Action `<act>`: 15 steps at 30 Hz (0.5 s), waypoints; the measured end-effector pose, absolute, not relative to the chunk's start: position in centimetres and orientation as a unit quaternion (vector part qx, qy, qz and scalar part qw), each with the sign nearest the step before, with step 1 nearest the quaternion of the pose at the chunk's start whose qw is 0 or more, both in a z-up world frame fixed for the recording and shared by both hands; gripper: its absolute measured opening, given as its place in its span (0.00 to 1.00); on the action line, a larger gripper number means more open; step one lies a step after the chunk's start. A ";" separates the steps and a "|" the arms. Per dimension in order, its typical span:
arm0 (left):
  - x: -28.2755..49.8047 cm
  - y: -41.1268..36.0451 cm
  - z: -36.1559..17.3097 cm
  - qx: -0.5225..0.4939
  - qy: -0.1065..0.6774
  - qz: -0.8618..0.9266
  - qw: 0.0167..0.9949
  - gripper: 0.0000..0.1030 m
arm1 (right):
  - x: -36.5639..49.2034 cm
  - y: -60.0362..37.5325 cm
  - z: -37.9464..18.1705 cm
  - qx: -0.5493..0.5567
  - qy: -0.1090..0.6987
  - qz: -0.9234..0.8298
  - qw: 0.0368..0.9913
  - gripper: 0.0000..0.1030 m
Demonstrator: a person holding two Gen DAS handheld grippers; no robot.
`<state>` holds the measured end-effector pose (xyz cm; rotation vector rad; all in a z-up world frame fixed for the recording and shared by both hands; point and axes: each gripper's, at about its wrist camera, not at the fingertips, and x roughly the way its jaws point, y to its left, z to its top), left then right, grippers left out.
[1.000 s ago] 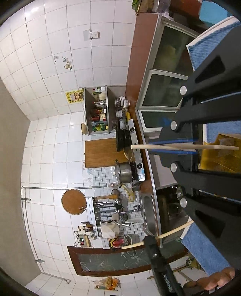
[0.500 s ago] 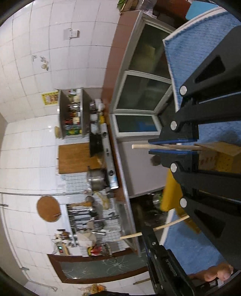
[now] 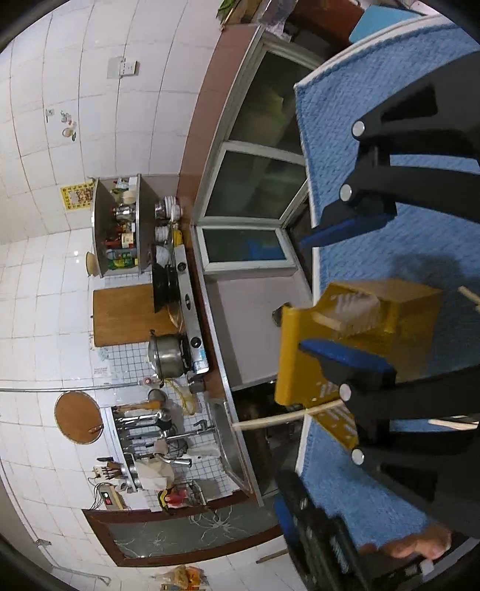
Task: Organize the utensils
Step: 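Open both tools and withdraw them from the yellow holder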
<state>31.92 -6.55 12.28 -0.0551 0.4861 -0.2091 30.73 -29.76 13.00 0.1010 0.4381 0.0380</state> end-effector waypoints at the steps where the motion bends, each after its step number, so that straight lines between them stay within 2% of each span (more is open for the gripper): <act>1: 31.1 -6.2 12.3 -0.023 0.246 -0.099 0.964 0.75 | 30.0 -29.9 13.0 0.046 0.222 0.010 0.974 0.51; 6: 28.3 -4.2 10.6 -0.016 0.278 -0.073 0.958 0.90 | 26.8 -30.3 11.3 0.026 0.258 -0.025 0.965 0.58; 15: 25.6 -3.1 4.4 -0.010 0.359 -0.065 0.931 0.93 | 23.0 -30.7 4.2 0.039 0.338 -0.059 0.938 0.58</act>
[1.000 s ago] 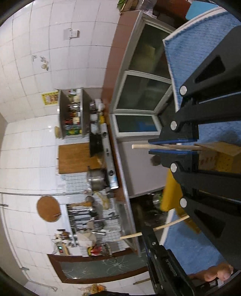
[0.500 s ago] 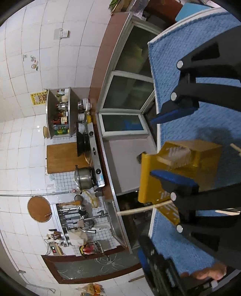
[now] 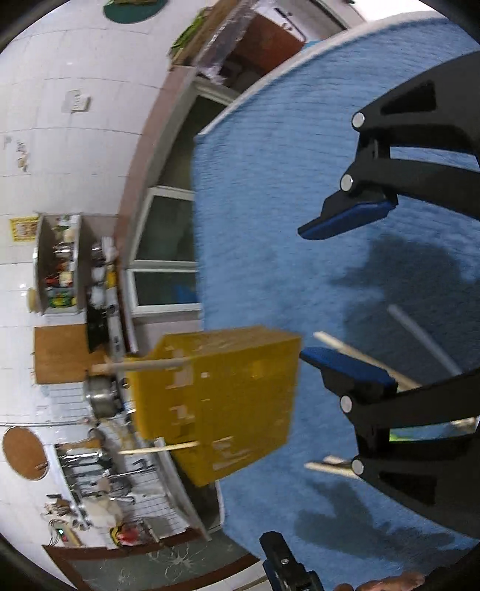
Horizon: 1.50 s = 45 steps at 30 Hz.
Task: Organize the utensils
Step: 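Open both tools and withdraw them from the yellow holder, then move the left tool to a chopstick while the right tool grasps the grey spatula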
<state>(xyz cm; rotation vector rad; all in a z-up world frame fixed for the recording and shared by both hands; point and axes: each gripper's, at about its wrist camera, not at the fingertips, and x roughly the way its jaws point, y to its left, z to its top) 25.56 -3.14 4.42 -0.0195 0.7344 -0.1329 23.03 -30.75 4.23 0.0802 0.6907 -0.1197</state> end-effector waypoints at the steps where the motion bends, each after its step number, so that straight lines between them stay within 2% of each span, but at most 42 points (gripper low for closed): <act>1: 25.4 -3.3 3.8 -0.005 0.364 -0.063 0.929 0.93 | 22.6 -30.7 3.4 0.035 0.344 -0.065 0.936 0.58; 11: 25.4 -3.6 -1.6 -0.017 0.415 -0.052 0.908 0.90 | 21.3 -29.8 -0.9 0.041 0.395 -0.078 0.915 0.58; 14: 25.5 -4.0 -2.4 -0.018 0.429 -0.068 0.901 0.78 | 21.3 -29.9 -1.9 0.052 0.411 -0.079 0.907 0.58; 17: 25.4 -5.0 -2.7 -0.001 0.433 -0.079 0.898 0.70 | 21.6 -29.8 -2.3 0.067 0.421 -0.074 0.902 0.57; 19: 25.4 -5.6 -2.8 0.007 0.435 -0.086 0.896 0.60 | 21.8 -29.6 -2.5 0.073 0.425 -0.074 0.899 0.54; 21: 25.5 -5.9 -3.1 0.008 0.443 -0.093 0.892 0.38 | 21.9 -29.3 -2.6 0.069 0.428 -0.078 0.898 0.53; 22: 25.7 -6.1 -3.4 0.007 0.451 -0.097 0.887 0.32 | 22.0 -29.1 -2.6 0.067 0.429 -0.078 0.898 0.50; 23: 25.8 -6.2 -3.6 0.004 0.454 -0.103 0.885 0.31 | 22.1 -29.0 -2.5 0.068 0.429 -0.075 0.898 0.45; 25: 25.8 -6.5 -3.5 0.010 0.452 -0.103 0.886 0.28 | 22.2 -28.8 -2.6 0.068 0.430 -0.068 0.898 0.40; 27: 25.9 -6.7 -3.6 0.012 0.453 -0.110 0.885 0.21 | 22.3 -28.6 -2.6 0.060 0.429 -0.060 0.899 0.33; 31: 25.9 -6.5 -3.4 0.007 0.454 -0.123 0.882 0.13 | 23.0 -29.2 -2.4 0.062 0.430 -0.033 0.900 0.20; 33: 25.9 -6.1 -3.2 0.003 0.454 -0.131 0.881 0.03 | 23.3 -29.8 -2.2 0.066 0.429 -0.020 0.901 0.15; 37: 26.0 -5.6 -3.0 0.002 0.457 -0.124 0.881 0.00 | 23.8 -30.4 -1.6 0.057 0.426 -0.005 0.903 0.03; 45: 26.8 -4.7 -3.3 -0.015 0.468 -0.118 0.875 0.00 | 24.0 -31.0 -1.5 0.063 0.436 -0.012 0.898 0.05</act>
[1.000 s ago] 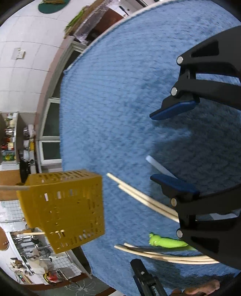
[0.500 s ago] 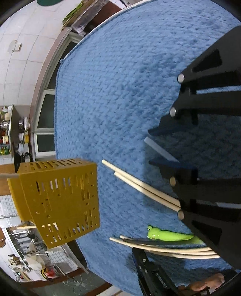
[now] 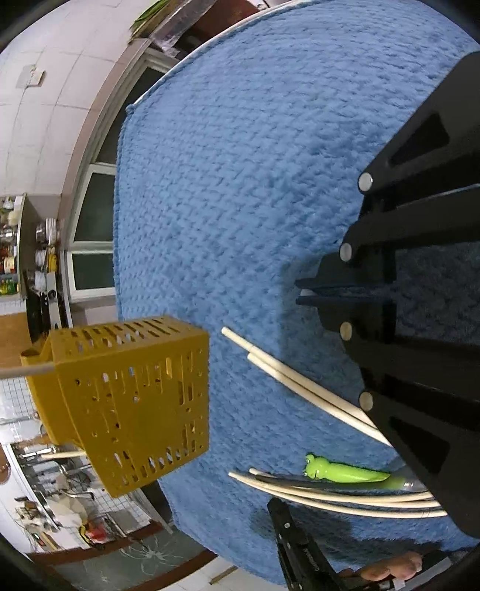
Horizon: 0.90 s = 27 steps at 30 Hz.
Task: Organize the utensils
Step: 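Move the left tool to a chopstick while the right tool grasps the grey spatula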
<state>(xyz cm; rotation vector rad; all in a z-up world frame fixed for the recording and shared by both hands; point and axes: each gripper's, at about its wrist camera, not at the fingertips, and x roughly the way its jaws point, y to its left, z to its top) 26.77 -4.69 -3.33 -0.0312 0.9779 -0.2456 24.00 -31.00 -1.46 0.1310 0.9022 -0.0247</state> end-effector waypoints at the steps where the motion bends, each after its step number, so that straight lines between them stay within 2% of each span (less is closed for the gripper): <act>1: 26.7 -4.7 -3.2 -0.018 0.467 -0.119 0.876 0.00 | 23.9 -31.0 -1.4 0.069 0.437 -0.013 0.897 0.05; 7: 26.4 -4.9 -2.5 -0.025 0.459 -0.118 0.880 0.03 | 23.5 -30.6 -1.4 0.078 0.434 -0.030 0.897 0.05; 9: 26.1 -5.4 -2.5 -0.016 0.459 -0.116 0.881 0.03 | 23.3 -30.3 -1.4 0.078 0.432 -0.034 0.898 0.17; 10: 26.1 -5.7 -2.6 -0.010 0.460 -0.114 0.880 0.03 | 23.2 -30.1 -1.5 0.076 0.431 -0.037 0.899 0.31; 11: 26.0 -5.9 -2.8 -0.006 0.462 -0.110 0.880 0.03 | 23.1 -30.0 -1.6 0.076 0.430 -0.040 0.899 0.36; 14: 26.2 -6.2 -3.3 -0.002 0.470 -0.103 0.876 0.03 | 22.9 -29.8 -2.0 0.074 0.436 -0.047 0.896 0.36; 21: 27.1 -7.6 -3.6 0.024 0.469 -0.089 0.878 0.02 | 23.3 -28.7 -2.3 0.061 0.441 -0.071 0.892 0.28; 23: 27.3 -8.0 -3.6 0.032 0.468 -0.084 0.879 0.00 | 23.7 -28.5 -2.3 0.048 0.438 -0.067 0.895 0.18; 27: 27.2 -8.3 -3.5 0.054 0.461 -0.089 0.881 0.00 | 24.3 -28.7 -2.2 0.031 0.443 -0.024 0.896 0.07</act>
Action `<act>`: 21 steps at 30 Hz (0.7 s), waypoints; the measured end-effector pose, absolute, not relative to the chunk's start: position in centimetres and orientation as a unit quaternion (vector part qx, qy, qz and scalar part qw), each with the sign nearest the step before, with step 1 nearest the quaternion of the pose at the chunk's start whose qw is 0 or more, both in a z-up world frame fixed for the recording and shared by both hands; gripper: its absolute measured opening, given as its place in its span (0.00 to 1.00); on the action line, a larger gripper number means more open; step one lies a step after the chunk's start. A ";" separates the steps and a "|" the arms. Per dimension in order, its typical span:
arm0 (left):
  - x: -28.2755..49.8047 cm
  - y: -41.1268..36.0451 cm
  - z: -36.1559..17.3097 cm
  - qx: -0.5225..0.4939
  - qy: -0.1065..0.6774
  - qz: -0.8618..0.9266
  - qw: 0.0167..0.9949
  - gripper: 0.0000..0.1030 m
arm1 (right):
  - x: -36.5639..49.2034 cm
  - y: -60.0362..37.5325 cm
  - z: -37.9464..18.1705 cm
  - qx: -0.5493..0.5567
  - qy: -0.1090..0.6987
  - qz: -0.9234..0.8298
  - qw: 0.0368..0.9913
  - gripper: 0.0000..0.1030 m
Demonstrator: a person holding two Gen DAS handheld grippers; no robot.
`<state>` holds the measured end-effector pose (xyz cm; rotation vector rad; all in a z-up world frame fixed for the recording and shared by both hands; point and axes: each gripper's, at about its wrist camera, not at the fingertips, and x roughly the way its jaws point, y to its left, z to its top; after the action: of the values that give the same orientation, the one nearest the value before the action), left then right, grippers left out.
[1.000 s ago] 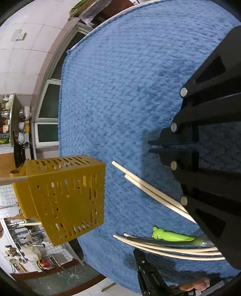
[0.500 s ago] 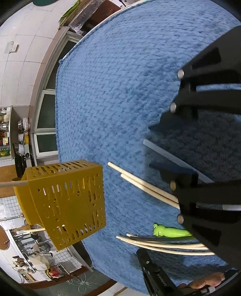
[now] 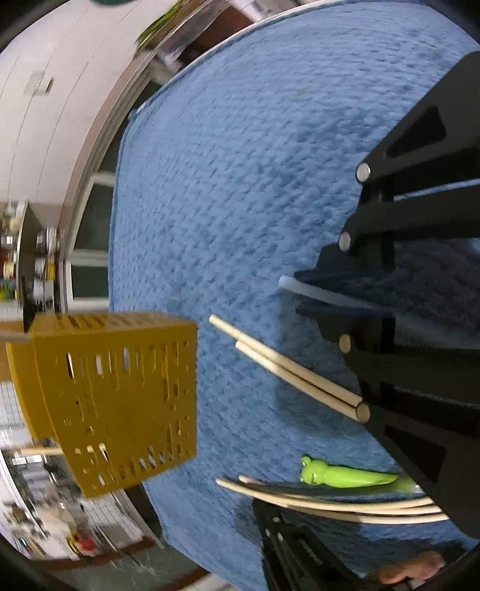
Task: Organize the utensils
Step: 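Move the left tool to a chopstick while the right tool grasps the grey spatula, then close the left tool on a chopstick while the right tool holds the grey spatula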
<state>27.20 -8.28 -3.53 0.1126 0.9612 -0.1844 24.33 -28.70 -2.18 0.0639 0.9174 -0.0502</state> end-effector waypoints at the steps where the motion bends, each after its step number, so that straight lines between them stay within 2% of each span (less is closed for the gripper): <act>1: 27.1 -8.2 -3.4 0.057 0.461 -0.093 0.881 0.00 | 24.4 -28.8 -2.1 0.029 0.444 -0.017 0.895 0.07; 14: 28.2 -8.0 -3.2 0.057 0.488 -0.101 0.865 0.00 | 25.7 -29.3 -1.8 0.027 0.479 0.013 0.877 0.08; 21: 28.9 -8.7 -3.2 0.053 0.487 -0.090 0.867 0.00 | 25.5 -29.4 -1.9 0.029 0.471 0.010 0.881 0.07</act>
<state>28.85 -8.73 -3.21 0.1110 1.0189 -0.1892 25.53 -29.35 -1.88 0.0611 0.9814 0.0206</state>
